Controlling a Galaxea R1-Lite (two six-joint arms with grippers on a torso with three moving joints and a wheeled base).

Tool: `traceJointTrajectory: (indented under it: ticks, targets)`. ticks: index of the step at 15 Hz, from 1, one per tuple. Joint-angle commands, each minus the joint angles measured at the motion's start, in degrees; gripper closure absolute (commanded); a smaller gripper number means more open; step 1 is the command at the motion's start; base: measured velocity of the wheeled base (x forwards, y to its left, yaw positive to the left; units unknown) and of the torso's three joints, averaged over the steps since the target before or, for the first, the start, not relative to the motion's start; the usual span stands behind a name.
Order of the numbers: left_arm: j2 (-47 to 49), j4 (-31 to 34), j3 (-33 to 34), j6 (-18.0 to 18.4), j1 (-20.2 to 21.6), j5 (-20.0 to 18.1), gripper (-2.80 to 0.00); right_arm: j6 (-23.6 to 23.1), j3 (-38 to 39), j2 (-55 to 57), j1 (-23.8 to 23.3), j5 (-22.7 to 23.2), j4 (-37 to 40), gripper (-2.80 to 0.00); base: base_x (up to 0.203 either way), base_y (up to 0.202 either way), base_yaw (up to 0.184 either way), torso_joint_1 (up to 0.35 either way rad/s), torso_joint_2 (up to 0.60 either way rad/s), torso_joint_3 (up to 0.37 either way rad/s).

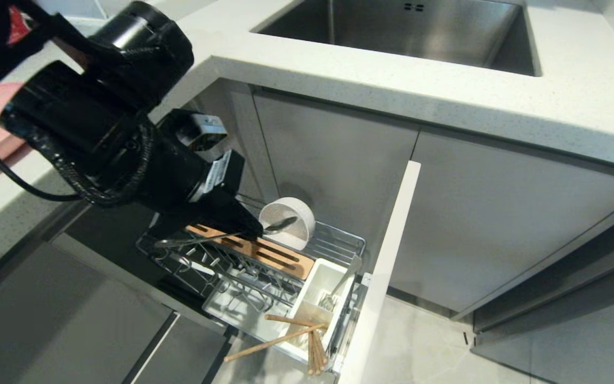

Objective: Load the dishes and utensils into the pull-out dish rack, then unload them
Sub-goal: Pick up the spoon and place it in the cupboard

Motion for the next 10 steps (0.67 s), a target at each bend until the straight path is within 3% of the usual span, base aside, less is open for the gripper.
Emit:
traceJointTrajectory:
  ticks: [1,4,10]
  targets:
    - [3.8,0.4,-0.1,-1.1,-1.4,-0.1,0.0,0.0,0.0,0.0,0.0,0.0,0.0,0.0,0.0,0.0,0.0,0.0,0.0,0.0]
    - [7.6,0.5,-0.4,-3.5,-2.8,0.9,0.0,0.0,0.0,0.0,0.0,0.0,0.0,0.0,0.0,0.0,0.0,0.0,0.0,0.0]
    - [14.1,2.2,-0.8,-3.9,-5.4,0.8,0.0,0.0,0.0,0.0,0.0,0.0,0.1,0.0,0.0,0.0,0.0,0.0,0.0,0.0]
